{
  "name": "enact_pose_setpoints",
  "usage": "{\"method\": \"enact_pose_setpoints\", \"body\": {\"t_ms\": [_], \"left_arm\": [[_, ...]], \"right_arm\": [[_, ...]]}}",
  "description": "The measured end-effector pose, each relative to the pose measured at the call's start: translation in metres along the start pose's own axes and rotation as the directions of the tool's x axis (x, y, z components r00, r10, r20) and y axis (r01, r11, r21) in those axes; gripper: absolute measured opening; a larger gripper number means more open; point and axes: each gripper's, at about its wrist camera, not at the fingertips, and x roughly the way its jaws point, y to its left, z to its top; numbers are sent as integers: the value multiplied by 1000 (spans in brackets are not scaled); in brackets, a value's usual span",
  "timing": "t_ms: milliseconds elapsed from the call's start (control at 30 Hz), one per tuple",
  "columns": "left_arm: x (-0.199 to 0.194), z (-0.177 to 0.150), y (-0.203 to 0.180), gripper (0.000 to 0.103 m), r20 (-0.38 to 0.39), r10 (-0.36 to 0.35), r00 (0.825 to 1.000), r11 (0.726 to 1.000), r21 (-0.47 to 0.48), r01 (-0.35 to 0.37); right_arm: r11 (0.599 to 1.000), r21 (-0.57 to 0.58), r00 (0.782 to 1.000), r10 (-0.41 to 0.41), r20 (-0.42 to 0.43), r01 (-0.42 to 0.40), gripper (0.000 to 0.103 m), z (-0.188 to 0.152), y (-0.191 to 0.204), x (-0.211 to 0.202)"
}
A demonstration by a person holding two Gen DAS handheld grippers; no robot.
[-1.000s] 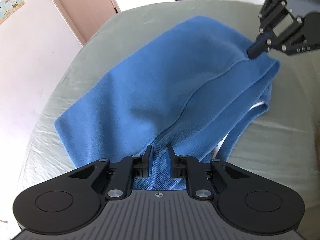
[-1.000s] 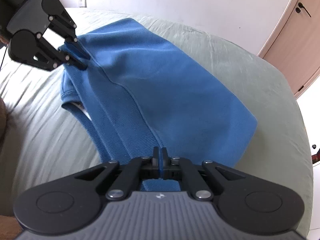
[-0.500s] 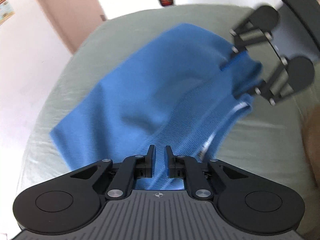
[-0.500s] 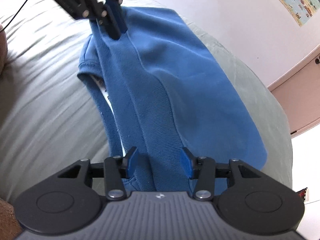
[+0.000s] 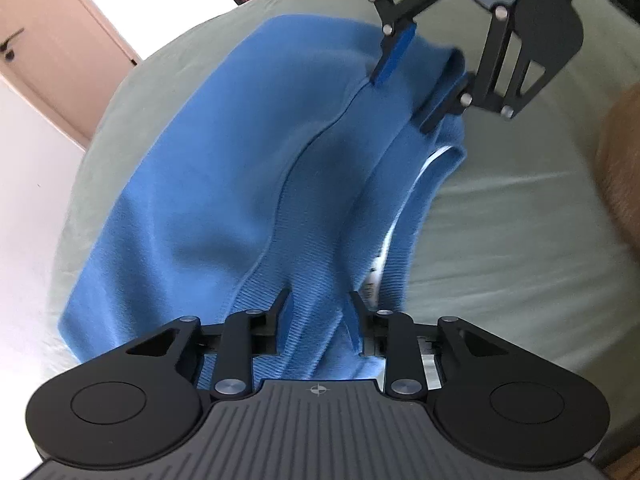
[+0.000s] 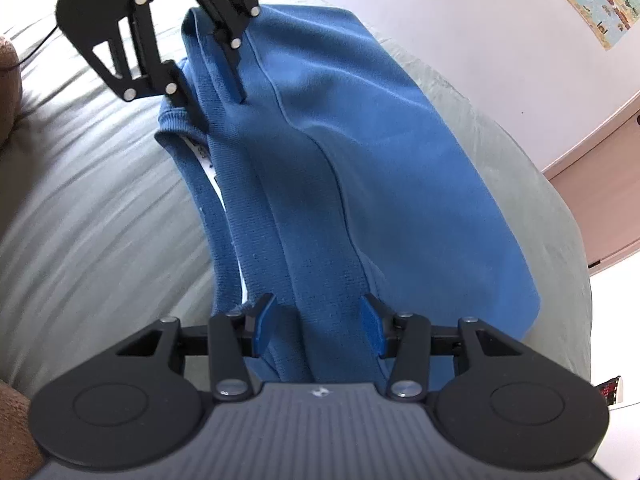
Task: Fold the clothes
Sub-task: 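Lift the folded sweatshirt with both grippers and fold it over in half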
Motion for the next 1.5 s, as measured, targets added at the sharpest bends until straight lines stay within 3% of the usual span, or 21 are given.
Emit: {"method": "enact_pose_setpoints", "body": {"t_ms": [200, 400, 700, 767, 800, 900, 1100, 1500], "left_arm": [[0, 3, 10, 32, 12, 37, 999, 999, -24, -37], [-22, 0, 19, 32, 79, -13, 997, 998, -63, 18], [10, 8, 1, 32, 23, 49, 999, 999, 9, -49], [9, 8, 6, 32, 20, 62, 998, 998, -19, -61], [8, 9, 9, 32, 19, 61, 998, 998, -32, -61], [1, 10, 19, 13, 20, 60, 998, 996, -65, -58], [-19, 17, 31, 5, 52, 53, 997, 990, -132, -46], [-51, -1, 9, 4, 31, -49, 998, 997, -62, 51]], "right_arm": [[1000, 14, 1000, 4, 8, -4, 46, -2, -2, 0], [1000, 14, 1000, 0, 8, 0, 46, -2, -3, -3], [1000, 10, 1000, -6, -1, 6, 46, -1, -3, 2], [1000, 28, 1000, -1, -7, 1, 36, -3, -6, 1], [999, 39, 1000, 2, -9, -1, 21, -3, -8, 1], [997, 75, 1000, 10, -7, -9, 7, -3, -17, -1], [996, 85, 1000, 9, 10, -10, 5, 3, -23, -10], [997, 65, 999, 38, 15, -39, 4, -6, -21, -43]]}}
